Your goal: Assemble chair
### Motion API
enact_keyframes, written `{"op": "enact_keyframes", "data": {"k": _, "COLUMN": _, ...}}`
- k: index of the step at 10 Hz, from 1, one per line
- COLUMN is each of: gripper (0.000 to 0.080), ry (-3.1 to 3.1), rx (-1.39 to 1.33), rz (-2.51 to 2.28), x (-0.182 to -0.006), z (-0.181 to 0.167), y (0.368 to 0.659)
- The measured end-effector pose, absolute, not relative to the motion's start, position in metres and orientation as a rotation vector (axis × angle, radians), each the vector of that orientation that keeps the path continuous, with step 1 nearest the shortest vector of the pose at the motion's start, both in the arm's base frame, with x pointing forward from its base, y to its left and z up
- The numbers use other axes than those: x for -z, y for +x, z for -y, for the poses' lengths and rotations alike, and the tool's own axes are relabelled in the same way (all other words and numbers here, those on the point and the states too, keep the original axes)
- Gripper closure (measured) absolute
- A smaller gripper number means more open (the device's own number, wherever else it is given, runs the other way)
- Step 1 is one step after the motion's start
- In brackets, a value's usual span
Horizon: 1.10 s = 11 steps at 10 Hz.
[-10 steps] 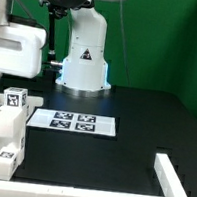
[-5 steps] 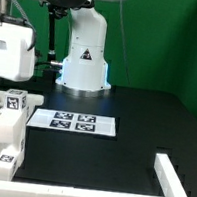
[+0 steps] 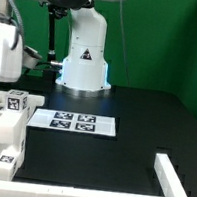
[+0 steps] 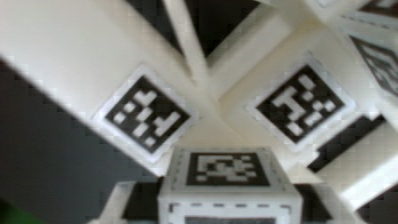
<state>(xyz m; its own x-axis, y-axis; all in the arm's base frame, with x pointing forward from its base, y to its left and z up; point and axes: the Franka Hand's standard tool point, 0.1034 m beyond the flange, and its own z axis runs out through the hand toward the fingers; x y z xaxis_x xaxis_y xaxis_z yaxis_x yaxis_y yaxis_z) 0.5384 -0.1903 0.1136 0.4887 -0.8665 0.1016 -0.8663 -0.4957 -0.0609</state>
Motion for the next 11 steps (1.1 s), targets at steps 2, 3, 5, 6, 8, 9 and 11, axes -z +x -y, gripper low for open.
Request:
{"op": "enact_keyframes", "data": {"k": 2, "gripper": 0.0518, "ry": -2.477, "rx": 0.197, "rz": -1.874, "x": -0.1123, "z": 0.1915, "y": 0.5403}}
{"op": "enact_keyframes", "data": {"k": 3, "gripper": 0.0520, "ry": -2.382, "rx": 0.182, "rz": -1.994, "x": -0.1072, "z": 0.1934, "y": 0.5394}}
{"op": "enact_keyframes", "data": {"k": 5, "gripper": 0.0525, "ry": -2.274, "rx": 0.171, "rz": -2.117, "x": -0.1051, "z": 0.1942, "y": 0.5412}}
{"op": "enact_keyframes", "data": {"k": 6, "gripper": 0.0452, "ry": -2.277, "rx": 0.171, "rz": -2.115, "x": -0.1049, "z": 0.1942, "y": 0.5410}}
{"op": "enact_keyframes", "data": {"k": 8, "gripper": 0.0266, "ry": -2.325, "rx": 0.171, "rz": -2.065, "x": -0.1048, "z": 0.1943, "y": 0.5408}}
{"op": "enact_keyframes", "data": {"k": 9, "gripper": 0.0266, "ry": -2.363, "rx": 0.173, "rz": -2.022, "x": -0.1065, "z": 0.1960, "y": 0.5414}}
{"op": "enact_keyframes", "data": {"k": 11, "gripper": 0.0157, "ry": -2.590, "rx": 0.186, "rz": -1.758, "x": -0.1091, "z": 0.1966, "y": 0.5441}}
